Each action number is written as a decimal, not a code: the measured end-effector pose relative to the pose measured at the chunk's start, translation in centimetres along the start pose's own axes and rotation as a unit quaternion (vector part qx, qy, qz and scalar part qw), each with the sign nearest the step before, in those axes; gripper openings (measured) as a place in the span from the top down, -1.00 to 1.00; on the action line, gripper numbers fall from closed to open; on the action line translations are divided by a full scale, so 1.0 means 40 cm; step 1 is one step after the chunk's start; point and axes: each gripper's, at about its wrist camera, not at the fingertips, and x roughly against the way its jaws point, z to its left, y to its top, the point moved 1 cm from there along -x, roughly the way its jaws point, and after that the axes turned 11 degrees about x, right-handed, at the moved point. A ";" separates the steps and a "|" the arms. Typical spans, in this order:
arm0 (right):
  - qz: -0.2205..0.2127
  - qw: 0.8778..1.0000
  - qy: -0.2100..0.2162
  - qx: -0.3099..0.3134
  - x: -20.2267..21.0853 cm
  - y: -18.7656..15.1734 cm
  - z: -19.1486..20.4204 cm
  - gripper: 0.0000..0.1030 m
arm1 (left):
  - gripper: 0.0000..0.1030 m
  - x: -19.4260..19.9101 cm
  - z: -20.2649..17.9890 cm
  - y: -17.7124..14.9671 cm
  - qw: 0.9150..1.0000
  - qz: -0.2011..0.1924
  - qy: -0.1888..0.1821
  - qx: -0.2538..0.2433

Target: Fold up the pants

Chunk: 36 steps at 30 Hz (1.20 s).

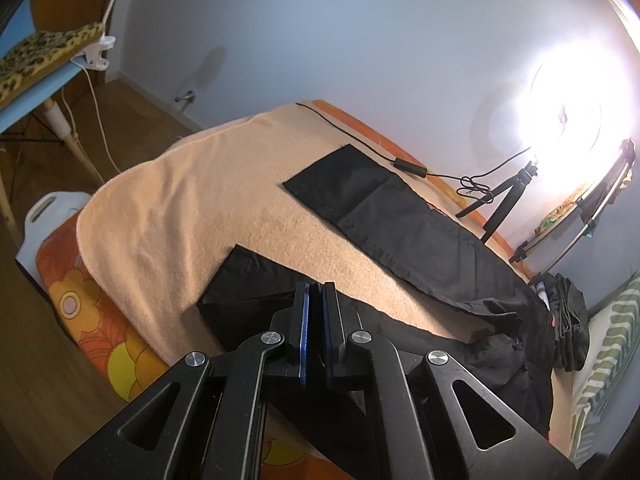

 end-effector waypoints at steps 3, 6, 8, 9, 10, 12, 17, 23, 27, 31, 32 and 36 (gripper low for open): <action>-0.028 0.999 -0.022 -0.018 0.038 0.020 -0.032 1.00 | 0.91 0.012 -0.006 0.003 1.000 -0.008 -0.006 -0.001; -0.047 0.997 -0.044 -0.037 0.065 0.038 -0.069 1.00 | 0.91 0.015 -0.013 0.000 1.000 -0.014 0.002 -0.019; -0.045 0.997 -0.049 -0.046 0.066 0.037 -0.091 1.00 | 0.91 0.004 -0.008 -0.006 1.000 -0.009 0.013 -0.027; -0.045 0.997 -0.045 -0.048 0.063 0.035 -0.096 1.00 | 0.91 -0.001 -0.003 -0.009 0.999 -0.007 0.017 -0.028; -0.050 0.997 -0.025 -0.048 0.061 0.031 -0.095 0.93 | 0.91 -0.009 0.002 -0.012 0.999 -0.004 0.020 -0.026; -0.050 0.998 0.009 -0.041 0.053 0.032 -0.075 0.23 | 0.91 -0.024 0.011 -0.013 0.999 0.003 0.025 -0.021; -0.044 0.998 0.033 0.027 0.018 0.055 0.025 -0.03 | 0.91 -0.050 0.005 -0.008 0.999 0.009 0.033 -0.025; -0.003 0.999 0.002 0.036 -0.050 0.060 0.032 0.88 | 0.91 -0.063 -0.008 -0.003 0.999 0.016 0.032 -0.038; -0.018 1.000 -0.008 0.012 -0.030 0.081 -0.025 1.00 | 0.91 -0.071 0.006 -0.008 0.998 0.030 0.036 -0.034; -0.023 0.999 -0.040 0.012 -0.014 0.099 -0.064 1.00 | 0.91 -0.056 0.018 -0.007 0.999 0.019 0.041 -0.021; -0.025 0.999 -0.046 0.009 -0.011 0.103 -0.078 1.00 | 0.91 -0.047 0.017 -0.002 0.999 0.014 0.037 -0.016; -0.040 0.997 -0.071 0.003 0.021 0.127 -0.131 1.00 | 0.91 -0.012 -0.015 0.030 0.999 -0.014 0.023 -0.017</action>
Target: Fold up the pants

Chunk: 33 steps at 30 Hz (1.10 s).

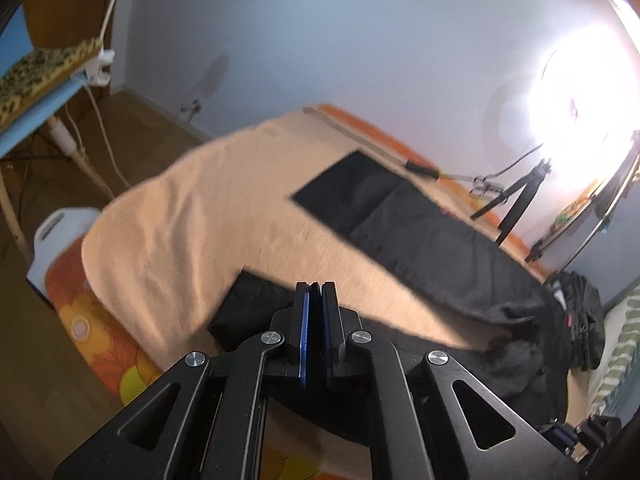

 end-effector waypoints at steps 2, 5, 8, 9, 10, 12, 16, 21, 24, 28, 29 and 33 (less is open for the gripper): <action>-0.008 1.000 -0.015 0.001 0.016 0.019 -0.034 1.00 | 0.91 0.018 -0.026 0.027 1.000 -0.017 -0.007 -0.003; -0.012 0.999 -0.035 0.006 0.023 0.044 -0.079 1.00 | 0.91 0.021 -0.069 0.060 0.999 -0.029 -0.006 -0.023; -0.006 0.998 -0.052 0.017 0.010 0.072 -0.118 1.00 | 0.91 0.009 -0.101 0.090 0.999 -0.035 -0.009 -0.026; -0.004 0.998 -0.057 0.022 0.005 0.080 -0.128 1.00 | 0.92 0.009 -0.104 0.100 0.999 -0.037 -0.010 -0.024; -0.003 0.998 -0.063 0.026 0.001 0.092 -0.144 1.00 | 0.92 0.008 -0.110 0.113 0.999 -0.040 -0.013 -0.021; -0.001 0.997 -0.069 0.028 -0.002 0.112 -0.173 1.00 | 0.92 0.000 -0.132 0.139 0.998 -0.049 -0.015 -0.022; 0.006 0.995 -0.086 0.039 -0.016 0.162 -0.240 1.00 | 0.92 -0.020 -0.182 0.199 0.997 -0.067 -0.015 -0.034; 0.021 0.995 -0.093 0.037 -0.069 0.212 -0.334 1.00 | 0.92 -0.074 -0.252 0.268 0.995 -0.086 -0.007 -0.053; 0.035 0.995 -0.092 0.030 -0.128 0.230 -0.392 1.00 | 0.92 -0.135 -0.285 0.301 0.995 -0.087 0.002 -0.059; 0.059 0.993 -0.100 0.034 -0.229 0.236 -0.454 1.00 | 0.92 -0.233 -0.318 0.326 0.994 -0.079 0.017 -0.068; 0.065 0.992 -0.101 0.034 -0.255 0.235 -0.467 1.00 | 0.92 -0.255 -0.326 0.330 0.994 -0.077 0.020 -0.070; 0.082 0.991 -0.101 0.033 -0.341 0.221 -0.500 1.00 | 0.92 -0.353 -0.347 0.347 0.995 -0.063 0.031 -0.070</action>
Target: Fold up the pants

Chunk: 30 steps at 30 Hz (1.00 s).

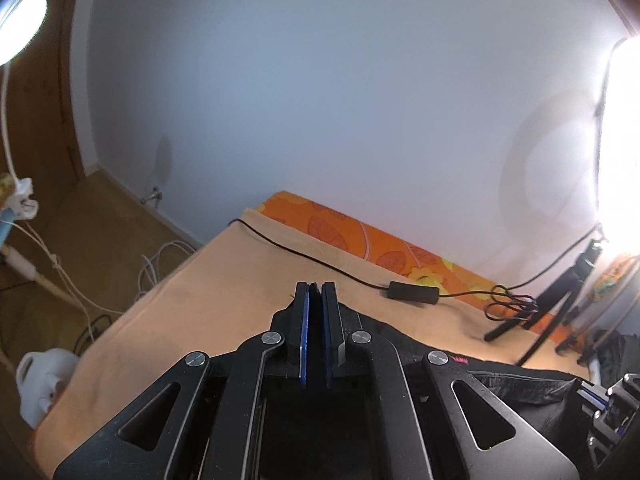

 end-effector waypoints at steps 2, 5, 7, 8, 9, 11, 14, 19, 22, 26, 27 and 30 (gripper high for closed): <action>0.010 1.000 -0.001 0.007 -0.044 -0.004 0.003 1.00 | 0.91 -0.045 -0.006 0.001 1.000 0.005 0.008 -0.001; 0.021 1.000 0.002 0.008 -0.103 -0.001 -0.004 1.00 | 0.92 -0.099 -0.015 0.000 1.000 0.012 0.022 -0.003; 0.031 0.999 0.004 0.011 -0.138 0.002 -0.002 1.00 | 0.92 -0.143 -0.023 -0.005 0.999 0.023 0.031 -0.007; 0.038 0.999 0.002 0.017 -0.159 0.003 0.003 1.00 | 0.91 -0.157 -0.024 -0.006 0.999 0.026 0.035 -0.008; 0.043 0.999 0.000 0.024 -0.178 0.002 0.003 1.00 | 0.89 -0.173 -0.026 -0.008 0.999 0.030 0.037 -0.011; 0.057 0.997 -0.007 0.042 -0.218 -0.001 0.004 1.00 | 0.82 -0.190 -0.032 -0.005 0.999 0.032 0.038 -0.019; 0.070 0.996 -0.017 0.060 -0.245 0.002 0.008 1.00 | 0.70 -0.179 -0.024 0.009 0.999 0.025 0.042 -0.024; 0.078 0.993 -0.026 0.082 -0.268 0.015 0.025 1.00 | 0.52 -0.128 0.052 0.066 0.999 0.003 0.049 -0.007; 0.084 0.992 -0.031 0.091 -0.289 0.021 0.032 1.00 | 0.52 -0.104 0.109 0.087 0.998 0.010 0.051 0.018; 0.069 0.995 -0.018 0.063 -0.259 0.031 0.022 0.87 | 0.52 -0.065 0.142 0.068 0.998 0.014 0.061 0.012; 0.062 0.997 -0.016 0.052 -0.237 0.030 0.010 0.59 | 0.52 -0.057 0.140 0.062 0.998 0.016 0.059 0.011; 0.034 0.999 -0.009 0.026 -0.156 0.035 -0.021 0.38 | 0.52 -0.022 0.118 0.036 0.999 0.020 0.043 0.005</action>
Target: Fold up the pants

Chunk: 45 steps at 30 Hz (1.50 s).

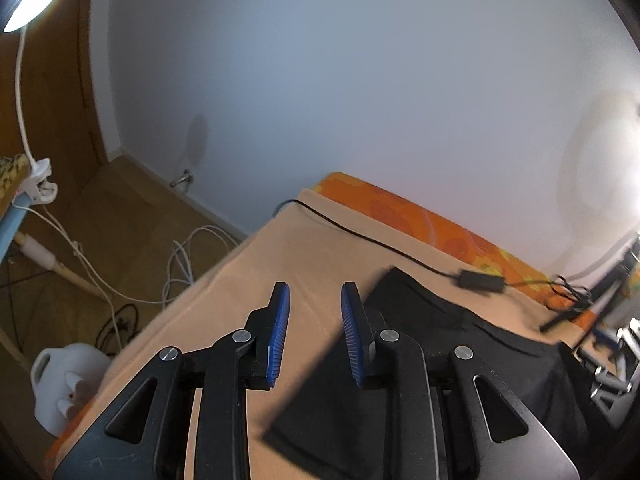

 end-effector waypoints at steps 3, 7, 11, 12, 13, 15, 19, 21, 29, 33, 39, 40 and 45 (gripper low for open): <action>-0.023 0.999 0.007 -0.034 0.081 -0.024 -0.044 0.30 | 0.52 0.049 -0.048 -0.043 1.000 0.006 -0.025 -0.012; -0.058 0.993 0.018 -0.099 0.247 -0.102 -0.100 0.21 | 0.52 0.131 -0.123 -0.114 0.997 0.018 -0.068 -0.027; -0.075 0.984 0.027 -0.157 0.392 -0.229 -0.114 0.17 | 0.52 0.197 -0.208 -0.182 0.992 0.038 -0.105 -0.055; -0.075 0.983 0.025 -0.166 0.410 -0.260 -0.114 0.15 | 0.52 0.213 -0.229 -0.205 0.991 0.040 -0.113 -0.062; -0.077 0.981 0.023 -0.179 0.441 -0.302 -0.108 0.11 | 0.52 0.226 -0.253 -0.229 0.989 0.042 -0.120 -0.072; -0.078 0.975 0.028 -0.207 0.486 -0.374 -0.098 0.10 | 0.52 0.233 -0.296 -0.277 0.986 0.056 -0.125 -0.098; -0.073 0.964 0.036 -0.252 0.543 -0.530 -0.046 0.10 | 0.52 0.225 -0.366 -0.373 0.978 0.096 -0.137 -0.126; -0.067 0.963 0.040 -0.258 0.572 -0.590 -0.011 0.10 | 0.52 0.213 -0.388 -0.410 0.975 0.115 -0.139 -0.130; -0.100 0.964 0.086 -0.231 0.653 -0.711 0.127 -0.09 | 0.52 0.190 -0.426 -0.487 0.975 0.141 -0.112 -0.130; -0.112 0.968 0.105 -0.199 0.649 -0.715 0.171 -0.20 | 0.52 0.187 -0.410 -0.485 0.979 0.139 -0.116 -0.097; -0.093 0.983 0.090 -0.132 0.600 -0.680 0.228 -0.28 | 0.52 0.176 -0.406 -0.478 0.981 0.135 -0.116 -0.071; -0.088 0.986 0.084 -0.116 0.591 -0.673 0.240 -0.27 | 0.52 0.176 -0.417 -0.479 0.981 0.132 -0.117 -0.083; -0.059 0.994 0.043 -0.078 0.540 -0.658 0.260 0.45 | 0.52 0.152 -0.446 -0.479 0.978 0.140 -0.125 -0.095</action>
